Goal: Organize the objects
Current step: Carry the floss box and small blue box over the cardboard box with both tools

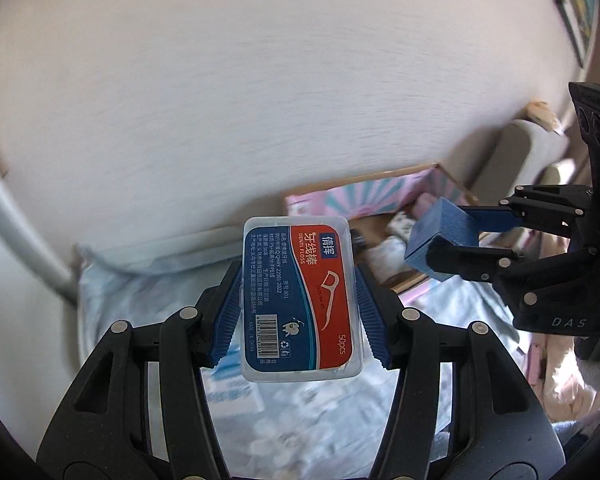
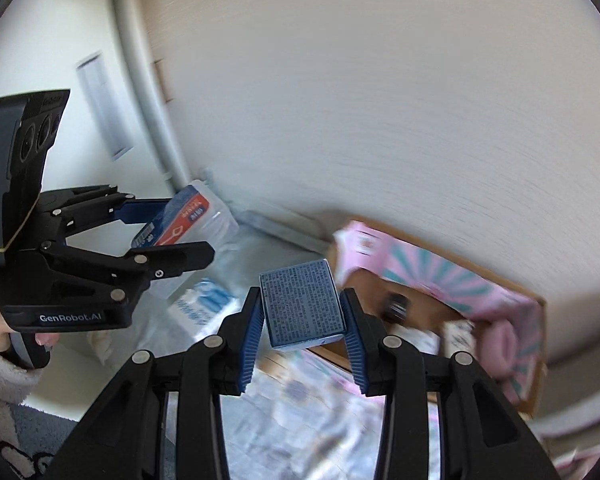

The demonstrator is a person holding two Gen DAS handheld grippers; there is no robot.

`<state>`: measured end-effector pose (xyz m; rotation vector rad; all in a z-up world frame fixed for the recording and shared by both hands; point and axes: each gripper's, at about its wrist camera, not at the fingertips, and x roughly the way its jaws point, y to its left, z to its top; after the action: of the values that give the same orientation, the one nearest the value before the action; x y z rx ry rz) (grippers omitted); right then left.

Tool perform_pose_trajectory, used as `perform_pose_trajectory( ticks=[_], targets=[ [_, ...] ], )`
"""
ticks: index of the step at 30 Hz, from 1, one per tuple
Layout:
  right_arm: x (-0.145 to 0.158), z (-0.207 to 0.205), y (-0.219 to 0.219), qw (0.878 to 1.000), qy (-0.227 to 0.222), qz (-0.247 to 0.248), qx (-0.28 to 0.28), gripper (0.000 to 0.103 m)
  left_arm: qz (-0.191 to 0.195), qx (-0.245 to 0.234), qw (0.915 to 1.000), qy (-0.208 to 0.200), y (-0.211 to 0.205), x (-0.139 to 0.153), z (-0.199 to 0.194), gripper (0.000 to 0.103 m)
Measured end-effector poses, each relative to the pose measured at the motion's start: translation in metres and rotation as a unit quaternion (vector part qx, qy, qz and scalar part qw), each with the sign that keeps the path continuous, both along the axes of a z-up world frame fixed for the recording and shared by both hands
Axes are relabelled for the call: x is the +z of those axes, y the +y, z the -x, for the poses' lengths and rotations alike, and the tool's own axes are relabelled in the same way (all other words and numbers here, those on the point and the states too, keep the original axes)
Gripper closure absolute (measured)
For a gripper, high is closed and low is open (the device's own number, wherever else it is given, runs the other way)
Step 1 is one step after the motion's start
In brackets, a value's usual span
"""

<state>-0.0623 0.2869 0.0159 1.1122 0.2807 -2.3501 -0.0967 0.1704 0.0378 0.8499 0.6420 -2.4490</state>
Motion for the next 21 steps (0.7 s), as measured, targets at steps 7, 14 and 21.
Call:
perform_pose_trajectory(
  ticks=[7,14,21],
  targets=[
    [0.000,-0.014,0.064,0.995,-0.002,-0.011,-0.098,0.067,-0.003,-0.063,0.9980,0.007,0.021,0.007,0.053,0.052],
    [-0.006,-0.024,0.096,0.989,-0.009,-0.010,-0.148,0.067,-0.010,-0.102,0.9947,0.005,0.043,0.007,0.085,0.052],
    [-0.010,-0.025,0.109,0.986,-0.014,-0.009,-0.164,0.067,-0.012,-0.117,0.9930,0.001,0.055,0.010,0.099,0.052]
  ],
)
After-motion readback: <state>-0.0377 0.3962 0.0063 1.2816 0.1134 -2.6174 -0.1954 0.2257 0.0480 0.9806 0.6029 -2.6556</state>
